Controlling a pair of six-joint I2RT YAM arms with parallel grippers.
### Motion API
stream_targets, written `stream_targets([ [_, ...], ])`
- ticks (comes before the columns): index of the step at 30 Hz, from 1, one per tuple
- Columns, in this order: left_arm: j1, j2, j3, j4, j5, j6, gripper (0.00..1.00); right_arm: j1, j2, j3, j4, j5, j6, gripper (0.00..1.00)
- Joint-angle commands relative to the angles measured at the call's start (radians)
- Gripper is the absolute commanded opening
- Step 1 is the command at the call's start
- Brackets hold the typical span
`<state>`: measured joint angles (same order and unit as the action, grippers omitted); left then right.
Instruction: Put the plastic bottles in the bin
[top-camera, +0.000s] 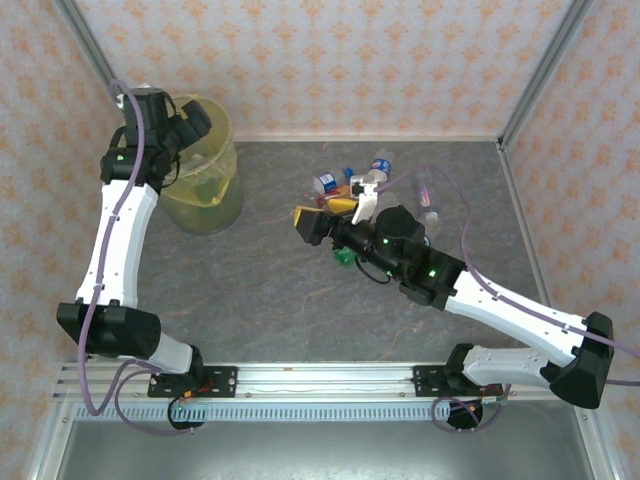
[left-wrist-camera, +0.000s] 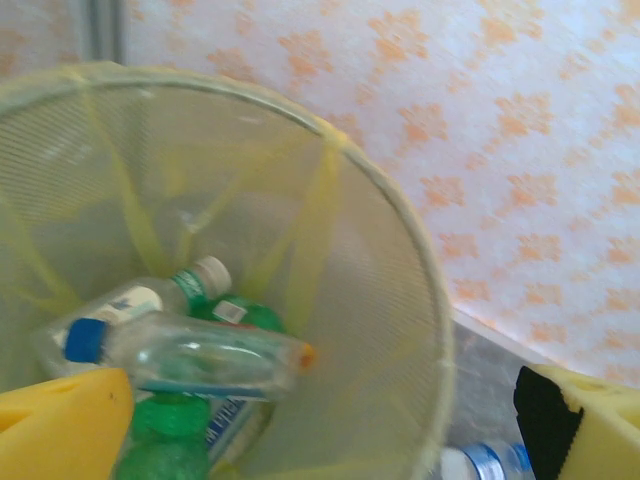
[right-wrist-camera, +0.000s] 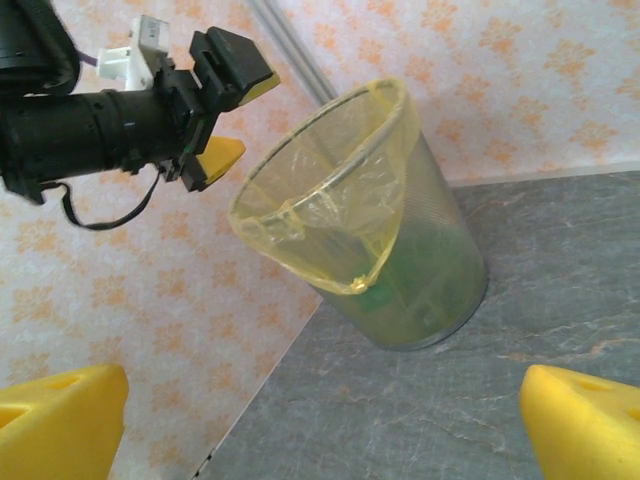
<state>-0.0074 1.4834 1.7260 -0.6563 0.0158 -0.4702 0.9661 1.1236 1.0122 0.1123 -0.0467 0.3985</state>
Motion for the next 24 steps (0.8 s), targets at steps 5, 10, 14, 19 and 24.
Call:
stream_targets([
  [5, -0.168, -0.007, -0.006, 0.026, -0.045, 0.018, 0.99, 0.006, -0.062, -0.014, -0.050, 0.198, 0.058, 1.00],
  [10, -0.311, -0.008, -0.067, 0.069, -0.133, 0.022, 0.99, 0.005, -0.111, -0.058, -0.088, 0.306, 0.104, 1.00],
  [14, -0.401, -0.027, -0.170, 0.146, -0.165, 0.027, 0.99, 0.005, -0.147, -0.094, -0.118, 0.355, 0.130, 1.00],
  [19, -0.454, -0.016, -0.254, 0.169, -0.157, 0.014, 0.99, 0.005, -0.203, -0.138, -0.183, 0.433, 0.195, 1.00],
  [24, -0.514, 0.007, -0.329, 0.206, -0.084, 0.027, 0.99, 0.005, -0.261, -0.168, -0.258, 0.492, 0.255, 1.00],
])
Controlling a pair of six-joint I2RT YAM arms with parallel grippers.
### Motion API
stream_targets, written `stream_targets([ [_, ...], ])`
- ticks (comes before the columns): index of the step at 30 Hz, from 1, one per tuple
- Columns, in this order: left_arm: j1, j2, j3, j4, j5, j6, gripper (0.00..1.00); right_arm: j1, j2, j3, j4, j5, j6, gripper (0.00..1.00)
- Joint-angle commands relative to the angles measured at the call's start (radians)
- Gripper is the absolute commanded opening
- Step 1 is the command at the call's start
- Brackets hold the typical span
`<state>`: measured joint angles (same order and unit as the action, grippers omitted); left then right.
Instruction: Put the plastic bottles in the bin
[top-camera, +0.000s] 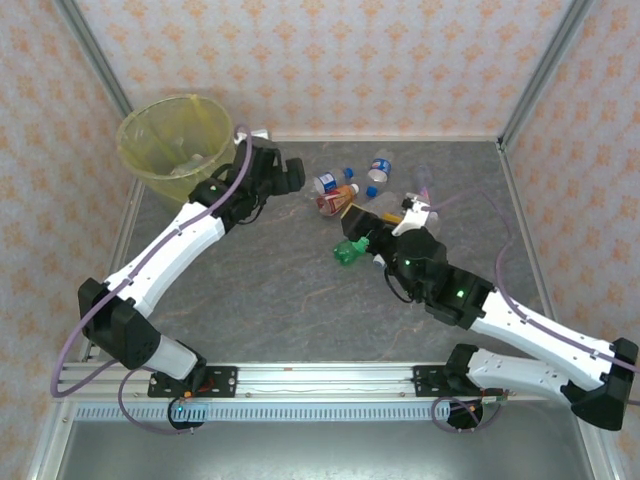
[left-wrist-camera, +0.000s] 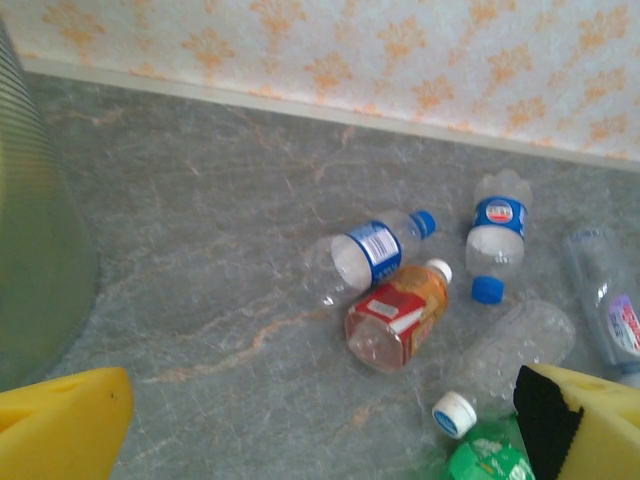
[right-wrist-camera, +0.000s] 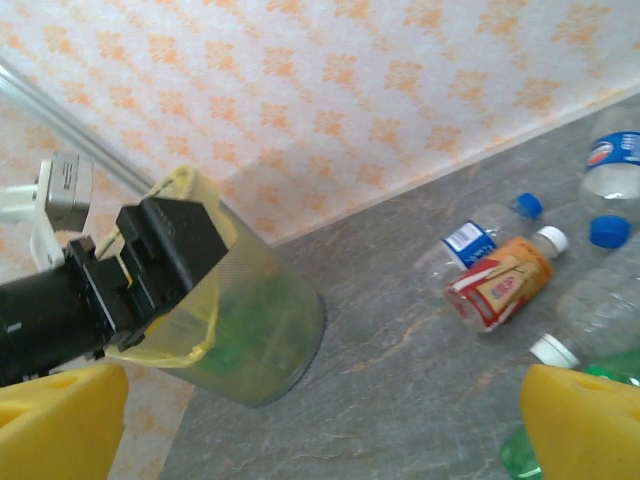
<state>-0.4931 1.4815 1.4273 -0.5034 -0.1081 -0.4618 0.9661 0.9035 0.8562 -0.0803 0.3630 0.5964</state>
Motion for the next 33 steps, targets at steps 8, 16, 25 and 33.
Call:
stream_targets([
  [8, -0.120, 0.101, -0.091, 0.103, 0.201, 0.064, 0.91, 0.005, -0.117, -0.027, -0.160, 0.110, 0.124, 1.00],
  [16, -0.229, 0.260, -0.050, 0.042, 0.211, 0.192, 0.85, 0.005, -0.196, -0.050, -0.211, 0.120, 0.158, 1.00],
  [25, -0.281, 0.420, 0.046, -0.010, 0.200, 0.293, 0.82, 0.004, -0.229, -0.055, -0.237, 0.129, 0.160, 1.00],
  [33, -0.286, 0.528, 0.122, -0.033, 0.193, 0.373, 0.81, 0.004, -0.229, -0.061, -0.223, 0.141, 0.156, 1.00],
])
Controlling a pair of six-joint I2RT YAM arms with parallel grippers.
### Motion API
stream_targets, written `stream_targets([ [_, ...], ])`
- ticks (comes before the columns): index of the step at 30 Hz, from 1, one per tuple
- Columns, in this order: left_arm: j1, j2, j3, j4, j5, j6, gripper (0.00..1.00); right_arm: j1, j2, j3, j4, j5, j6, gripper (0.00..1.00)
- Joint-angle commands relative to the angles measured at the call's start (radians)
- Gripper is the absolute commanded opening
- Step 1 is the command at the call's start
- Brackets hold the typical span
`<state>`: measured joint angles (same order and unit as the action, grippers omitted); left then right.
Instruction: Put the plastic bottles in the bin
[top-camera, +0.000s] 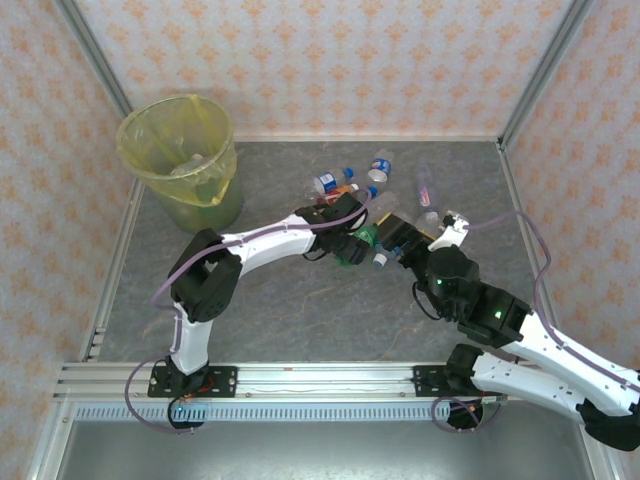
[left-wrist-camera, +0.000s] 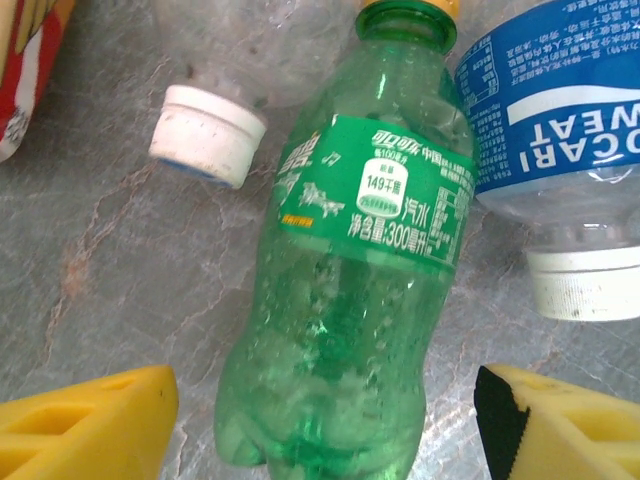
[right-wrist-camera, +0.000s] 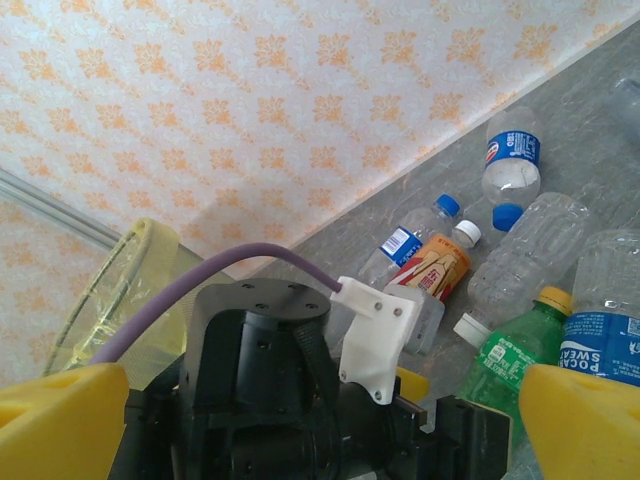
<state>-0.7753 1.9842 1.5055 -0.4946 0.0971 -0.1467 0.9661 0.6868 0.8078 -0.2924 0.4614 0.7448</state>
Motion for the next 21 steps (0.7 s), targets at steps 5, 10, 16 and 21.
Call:
stream_targets([
  [5, -0.011, 0.080, 0.098, -0.065, -0.032, 0.097, 0.81, 0.005, -0.009, -0.012, -0.005, 0.046, 0.004, 1.00],
  [10, -0.013, 0.118, 0.119, -0.075, -0.028, 0.117, 0.80, 0.005, -0.007, -0.006, -0.004, 0.050, 0.002, 1.00],
  [16, -0.014, 0.146, 0.111, -0.072, -0.037, 0.120, 0.79, 0.005, -0.004, -0.007, -0.003, 0.047, 0.004, 1.00],
  [21, -0.015, 0.165, 0.104, -0.067, -0.042, 0.119, 0.75, 0.004, -0.001, -0.010, 0.004, 0.044, 0.002, 1.00],
])
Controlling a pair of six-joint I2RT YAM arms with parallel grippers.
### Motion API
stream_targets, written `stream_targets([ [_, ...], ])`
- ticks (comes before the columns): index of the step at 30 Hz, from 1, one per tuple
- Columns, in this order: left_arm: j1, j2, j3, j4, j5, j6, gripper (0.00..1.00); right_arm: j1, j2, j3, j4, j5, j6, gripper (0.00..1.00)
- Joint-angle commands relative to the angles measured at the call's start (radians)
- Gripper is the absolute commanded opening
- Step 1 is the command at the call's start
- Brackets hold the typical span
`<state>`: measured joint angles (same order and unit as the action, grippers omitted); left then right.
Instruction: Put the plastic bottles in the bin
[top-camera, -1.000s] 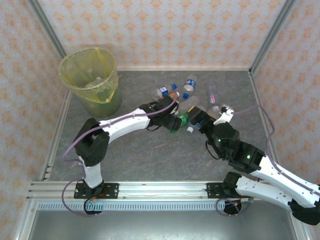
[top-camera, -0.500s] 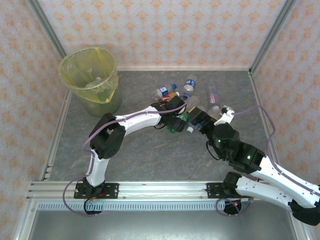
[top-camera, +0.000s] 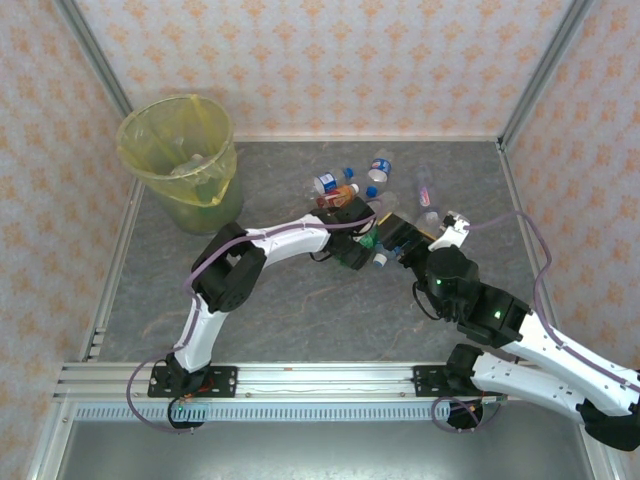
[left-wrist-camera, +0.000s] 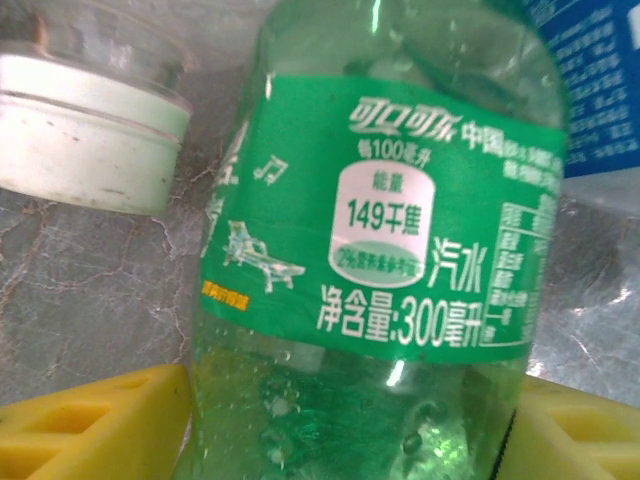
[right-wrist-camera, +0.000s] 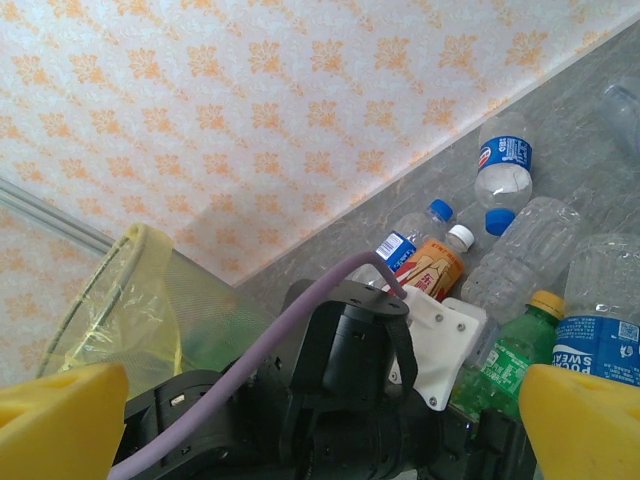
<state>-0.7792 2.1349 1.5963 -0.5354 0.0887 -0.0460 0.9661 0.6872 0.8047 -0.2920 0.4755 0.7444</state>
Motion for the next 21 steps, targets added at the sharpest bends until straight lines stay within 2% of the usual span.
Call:
stream_targets([
  [1, -0.010, 0.015, 0.007, -0.023, -0.036, 0.015, 0.75, 0.005, -0.002, -0.006, 0.006, 0.030, 0.002, 1.00],
  [3, -0.011, 0.011, 0.000, -0.018, -0.035, 0.013, 0.74, 0.004, 0.001, -0.007, 0.009, 0.027, 0.001, 1.00],
  [5, -0.009, 0.006, -0.010, -0.015, -0.026, 0.012, 0.68, 0.004, 0.004, -0.006, 0.008, 0.027, 0.000, 1.00],
  [11, -0.010, -0.044, -0.058, 0.009, -0.030, 0.000, 0.63, 0.004, 0.015, -0.004, 0.023, 0.024, -0.006, 1.00],
  [21, -0.011, -0.204, -0.166, 0.047, -0.050, -0.027, 0.61, 0.004, 0.029, -0.002, 0.048, 0.027, -0.021, 1.00],
])
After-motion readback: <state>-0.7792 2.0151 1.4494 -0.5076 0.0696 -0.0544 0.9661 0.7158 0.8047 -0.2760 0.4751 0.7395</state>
